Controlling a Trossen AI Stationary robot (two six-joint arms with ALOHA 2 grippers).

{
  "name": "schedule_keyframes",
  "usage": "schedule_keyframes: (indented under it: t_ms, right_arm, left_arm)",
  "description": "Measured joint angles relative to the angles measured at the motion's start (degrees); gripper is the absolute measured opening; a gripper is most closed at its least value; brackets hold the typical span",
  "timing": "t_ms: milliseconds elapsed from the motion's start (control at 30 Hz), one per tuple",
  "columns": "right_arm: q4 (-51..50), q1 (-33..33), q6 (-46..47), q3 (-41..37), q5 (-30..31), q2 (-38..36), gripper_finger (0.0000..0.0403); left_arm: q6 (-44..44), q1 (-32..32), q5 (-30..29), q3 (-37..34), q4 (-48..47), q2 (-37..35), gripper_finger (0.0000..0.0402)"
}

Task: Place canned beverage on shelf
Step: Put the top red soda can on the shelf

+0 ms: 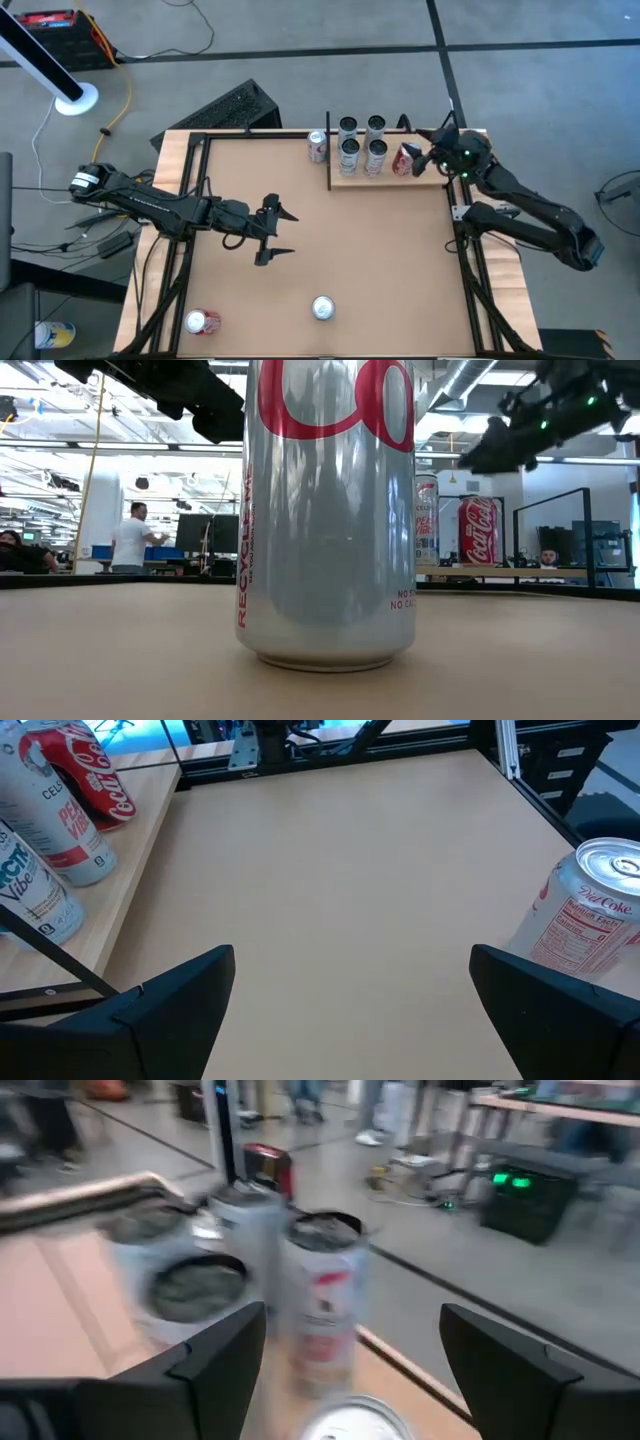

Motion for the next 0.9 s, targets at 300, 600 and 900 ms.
schedule_keyframes:
  t_ms: [300,600,900]
  right_arm:
    - [-25.15,11.27,4.60,4.22,-5.09,-3.08,0.0273]
    - [-29.27,21.46,7.94,4.15,15.29,1.06,0.0076]
    - [-29.08,15.84,6.93,4.15,18.84,8.38,0.0019]
  left_arm:
    - [0.83,0.00,0.00,0.00,0.02,0.00,0.0389]
    - [0.81,0.00,0.02,0.00,0.44,0.00,0.0389]
    - [0.85,0.00,0.02,0.00,0.42,0.00,0.0389]
